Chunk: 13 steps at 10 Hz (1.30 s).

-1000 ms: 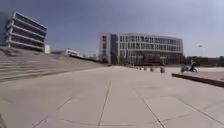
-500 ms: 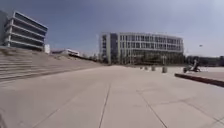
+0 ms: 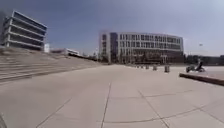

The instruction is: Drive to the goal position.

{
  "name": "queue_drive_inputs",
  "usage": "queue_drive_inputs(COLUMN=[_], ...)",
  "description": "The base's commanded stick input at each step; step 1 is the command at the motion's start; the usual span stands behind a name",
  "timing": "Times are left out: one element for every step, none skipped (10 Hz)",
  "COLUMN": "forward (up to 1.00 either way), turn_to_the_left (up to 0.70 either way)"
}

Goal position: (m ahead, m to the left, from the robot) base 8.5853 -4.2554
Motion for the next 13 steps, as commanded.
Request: queue_drive_inputs(forward=[0.7,0.7,0.7,0.7,0.7,0.7,0.7,0.7,0.7,0.7,0.7,0.7,0.7], turn_to_the_left=[0.0,0.0,0.0,0.0,0.0,0.0,0.0,0.0,0.0,0.0,0.0,0.0,0.0])
